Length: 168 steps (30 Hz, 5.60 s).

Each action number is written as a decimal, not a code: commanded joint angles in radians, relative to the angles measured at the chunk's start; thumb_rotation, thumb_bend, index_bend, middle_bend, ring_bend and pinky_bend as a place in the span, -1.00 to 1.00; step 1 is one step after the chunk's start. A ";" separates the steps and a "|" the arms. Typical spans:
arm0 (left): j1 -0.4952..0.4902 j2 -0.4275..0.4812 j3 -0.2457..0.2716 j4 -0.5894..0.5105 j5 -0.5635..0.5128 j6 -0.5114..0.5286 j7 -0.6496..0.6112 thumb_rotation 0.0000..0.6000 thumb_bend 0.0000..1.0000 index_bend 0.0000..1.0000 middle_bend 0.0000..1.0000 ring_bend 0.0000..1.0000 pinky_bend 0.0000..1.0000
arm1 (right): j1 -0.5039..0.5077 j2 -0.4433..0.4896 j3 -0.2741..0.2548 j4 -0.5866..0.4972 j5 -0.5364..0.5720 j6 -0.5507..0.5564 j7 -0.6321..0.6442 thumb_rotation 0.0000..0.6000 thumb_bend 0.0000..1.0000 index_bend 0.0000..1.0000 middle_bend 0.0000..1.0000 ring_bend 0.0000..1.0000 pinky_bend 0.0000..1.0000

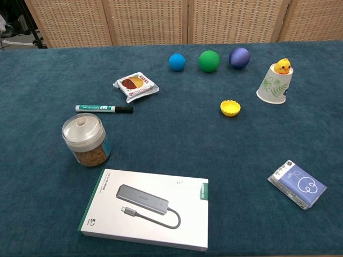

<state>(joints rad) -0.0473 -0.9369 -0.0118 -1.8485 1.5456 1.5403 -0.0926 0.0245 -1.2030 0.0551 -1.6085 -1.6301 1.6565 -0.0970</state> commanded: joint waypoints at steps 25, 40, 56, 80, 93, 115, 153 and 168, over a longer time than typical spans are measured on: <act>-0.040 -0.047 -0.057 -0.013 -0.113 -0.054 0.111 1.00 -1.00 -1.00 -1.00 -1.00 -1.00 | 0.528 -0.244 0.225 0.385 0.210 -0.624 0.199 1.00 -0.27 -0.31 -1.00 -1.00 -1.00; -0.088 -0.073 -0.088 -0.028 -0.229 -0.134 0.209 1.00 -1.00 -1.00 -1.00 -1.00 -1.00 | 0.655 -0.297 0.251 0.526 0.338 -0.778 0.173 1.00 -0.33 -0.26 -1.00 -1.00 -1.00; -0.088 -0.088 -0.096 -0.032 -0.249 -0.115 0.243 1.00 -1.00 -1.00 -1.00 -1.00 -1.00 | 0.689 -0.333 0.231 0.588 0.380 -0.800 0.177 1.00 -0.33 -0.18 -1.00 -1.00 -1.00; -0.093 -0.096 -0.101 -0.034 -0.272 -0.116 0.263 1.00 -1.00 -1.00 -1.00 -1.00 -1.00 | 0.714 -0.357 0.213 0.655 0.375 -0.781 0.214 1.00 -0.33 0.01 -1.00 -1.00 -1.00; -0.096 -0.094 -0.102 -0.035 -0.280 -0.123 0.262 1.00 -1.00 -1.00 -1.00 -1.00 -1.00 | 0.698 -0.274 0.168 0.430 0.270 -0.668 0.134 1.00 -0.31 0.01 -1.00 -1.00 -1.00; -0.101 -0.089 -0.091 -0.036 -0.273 -0.140 0.263 1.00 -1.00 -1.00 -1.00 -1.00 -1.00 | 0.801 -0.472 0.157 0.501 0.322 -0.788 -0.012 1.00 -0.27 0.04 -1.00 -1.00 -1.00; -0.103 -0.091 -0.090 -0.041 -0.282 -0.138 0.268 1.00 -1.00 -1.00 -1.00 -1.00 -1.00 | 0.814 -0.512 0.144 0.544 0.383 -0.807 -0.101 1.00 -0.28 0.03 -1.00 -1.00 -1.00; -0.101 -0.087 -0.088 -0.041 -0.278 -0.137 0.261 1.00 -1.00 -1.00 -1.00 -1.00 -1.00 | 0.809 -0.488 0.143 0.497 0.411 -0.803 -0.167 1.00 -0.30 -0.35 -1.00 -1.00 -1.00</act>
<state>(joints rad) -0.1480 -1.0240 -0.0998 -1.8891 1.2675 1.4037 0.1679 0.8348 -1.6933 0.1975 -1.1062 -1.2204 0.8505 -0.2610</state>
